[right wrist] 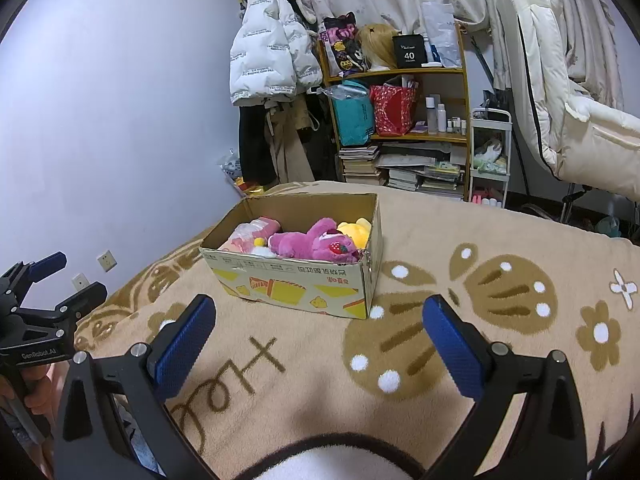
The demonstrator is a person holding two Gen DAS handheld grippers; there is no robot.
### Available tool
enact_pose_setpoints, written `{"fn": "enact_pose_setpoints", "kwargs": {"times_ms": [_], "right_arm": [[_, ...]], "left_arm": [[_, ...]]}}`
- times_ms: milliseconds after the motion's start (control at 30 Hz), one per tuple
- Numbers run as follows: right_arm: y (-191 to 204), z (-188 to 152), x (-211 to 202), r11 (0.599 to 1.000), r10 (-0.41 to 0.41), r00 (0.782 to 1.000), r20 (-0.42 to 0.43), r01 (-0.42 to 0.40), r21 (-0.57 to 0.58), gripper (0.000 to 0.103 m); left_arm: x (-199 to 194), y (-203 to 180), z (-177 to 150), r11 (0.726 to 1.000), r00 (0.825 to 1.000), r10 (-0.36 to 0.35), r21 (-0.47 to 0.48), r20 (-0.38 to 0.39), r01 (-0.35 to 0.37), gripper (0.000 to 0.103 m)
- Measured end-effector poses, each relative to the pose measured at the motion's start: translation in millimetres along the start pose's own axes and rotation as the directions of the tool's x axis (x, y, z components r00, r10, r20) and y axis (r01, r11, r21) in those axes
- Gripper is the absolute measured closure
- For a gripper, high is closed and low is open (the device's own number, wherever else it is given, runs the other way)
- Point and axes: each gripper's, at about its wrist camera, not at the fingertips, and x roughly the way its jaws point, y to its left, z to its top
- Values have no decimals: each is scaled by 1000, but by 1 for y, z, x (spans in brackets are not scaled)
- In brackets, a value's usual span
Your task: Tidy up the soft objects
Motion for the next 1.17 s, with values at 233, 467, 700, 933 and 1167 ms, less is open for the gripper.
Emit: {"fn": "enact_pose_setpoints", "kwargs": {"times_ms": [233,467,700,933,1167], "right_arm": [[0,-2,1,1000,3,1000,-6,-3,-5,0],[1,-3,1,1000,2,1000,-5,-2,-4,0],[0,-3,0,1000,2,1000,-7,-2,-5,0],[-2,-5,0,1000,0,1000,-3,0,-3,0],[-4,-4,0,1000,-2,1000,-6,2,-3,0]], "left_arm": [[0,0,-1,1000,1000,1,1,-1,-1,0],[0,0,-2,1000,1000,-1,-1,-2,1,0],[1,0,-2,1000,1000,-2,3,0,2,0],[2,0,-4,1000,1000,1,3,-5,-1,0],[2,0,-3,1000,1000,-9,4,-5,9,0]]}}
